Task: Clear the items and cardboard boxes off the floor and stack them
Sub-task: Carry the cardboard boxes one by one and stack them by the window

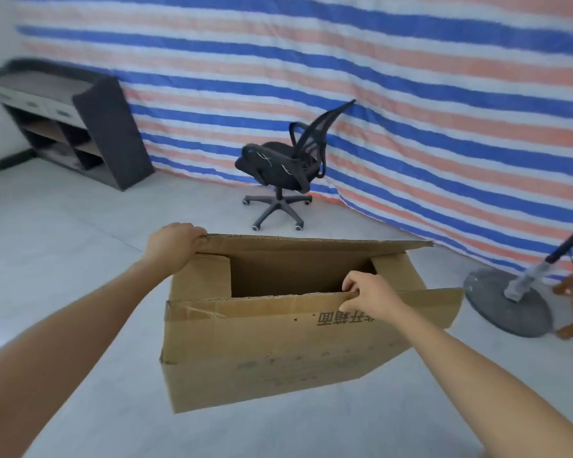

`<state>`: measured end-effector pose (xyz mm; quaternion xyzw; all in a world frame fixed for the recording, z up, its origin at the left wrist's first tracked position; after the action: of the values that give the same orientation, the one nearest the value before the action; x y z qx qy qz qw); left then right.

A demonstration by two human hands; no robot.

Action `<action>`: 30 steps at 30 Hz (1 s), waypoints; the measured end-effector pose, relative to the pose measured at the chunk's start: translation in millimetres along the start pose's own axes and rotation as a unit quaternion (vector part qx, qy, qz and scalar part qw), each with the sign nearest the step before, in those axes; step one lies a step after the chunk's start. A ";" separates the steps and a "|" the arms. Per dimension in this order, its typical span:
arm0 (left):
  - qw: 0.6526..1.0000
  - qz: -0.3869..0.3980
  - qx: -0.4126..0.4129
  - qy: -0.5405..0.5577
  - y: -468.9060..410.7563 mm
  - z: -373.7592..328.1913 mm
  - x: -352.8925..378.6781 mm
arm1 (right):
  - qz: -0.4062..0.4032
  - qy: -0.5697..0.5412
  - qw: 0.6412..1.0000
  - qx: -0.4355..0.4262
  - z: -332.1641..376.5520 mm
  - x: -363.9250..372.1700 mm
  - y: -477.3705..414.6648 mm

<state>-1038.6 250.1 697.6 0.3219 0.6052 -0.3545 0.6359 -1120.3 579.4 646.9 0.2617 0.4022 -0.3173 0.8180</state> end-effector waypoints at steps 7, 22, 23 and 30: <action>0.990 -0.096 -0.098 -0.017 -24.5 117.2 -68.1 | -0.058 0.050 0.992 -0.105 125.1 -26.2 -100.8; 0.928 -0.170 -0.331 -0.006 -56.4 278.4 -175.9 | 0.004 0.054 0.928 -0.368 321.5 -65.4 -306.0; 0.921 -0.170 -0.352 -0.009 -53.8 286.8 -178.9 | 0.016 0.051 0.922 -0.384 332.5 -60.3 -316.0; 0.874 -0.132 -0.465 -0.051 -15.8 336.0 -162.1 | 0.125 0.017 0.881 -0.456 404.4 -2.8 -368.9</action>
<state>-872.5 -30.3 879.9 -0.1121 0.7039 -0.1286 0.6895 -1191.8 59.9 803.6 -0.0871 0.4802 0.0108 0.8728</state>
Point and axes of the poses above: each hand's wrist, its own y-axis away from the middle knuckle, its own x-axis out of the palm, z = x × y, the point moved 2 cm from there along -y, towards the middle knuckle, and after that the axes turned 14 degrees about -x, right-handed, at the moved point
